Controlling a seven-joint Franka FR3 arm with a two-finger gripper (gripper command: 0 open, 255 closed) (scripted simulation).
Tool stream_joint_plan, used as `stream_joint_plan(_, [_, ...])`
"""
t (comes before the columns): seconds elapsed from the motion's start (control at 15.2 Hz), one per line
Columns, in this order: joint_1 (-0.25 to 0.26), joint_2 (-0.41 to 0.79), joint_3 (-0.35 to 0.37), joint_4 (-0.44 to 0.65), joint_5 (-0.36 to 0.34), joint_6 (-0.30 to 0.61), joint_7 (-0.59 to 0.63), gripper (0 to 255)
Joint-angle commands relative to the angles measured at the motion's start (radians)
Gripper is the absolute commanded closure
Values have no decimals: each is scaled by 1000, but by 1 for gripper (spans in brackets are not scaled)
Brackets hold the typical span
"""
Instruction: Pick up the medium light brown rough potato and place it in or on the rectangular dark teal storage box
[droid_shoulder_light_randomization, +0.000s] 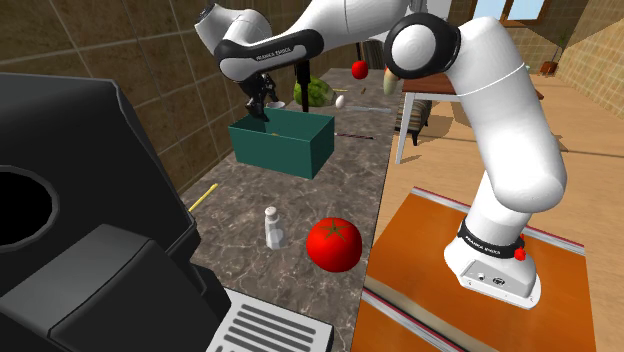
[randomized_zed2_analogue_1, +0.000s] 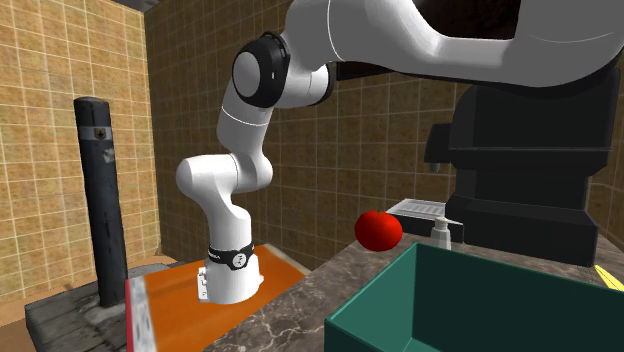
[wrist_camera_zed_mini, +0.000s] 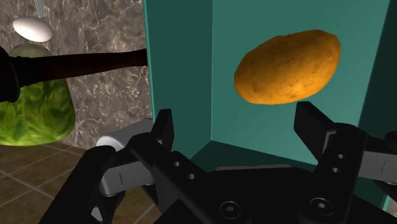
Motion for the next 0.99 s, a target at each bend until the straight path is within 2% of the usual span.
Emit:
stream_joint_plan(0.0, [0,0,0,0,0,0,0,0])
stream_joint_plan(0.13, [0,0,0,0,0,0,0,0])
stream_joint_plan(0.4, [66,64,-3,216,-8,-149,-41,0])
stream_joint_plan(0.92, [66,64,-4,217,-8,-149,-42,0])
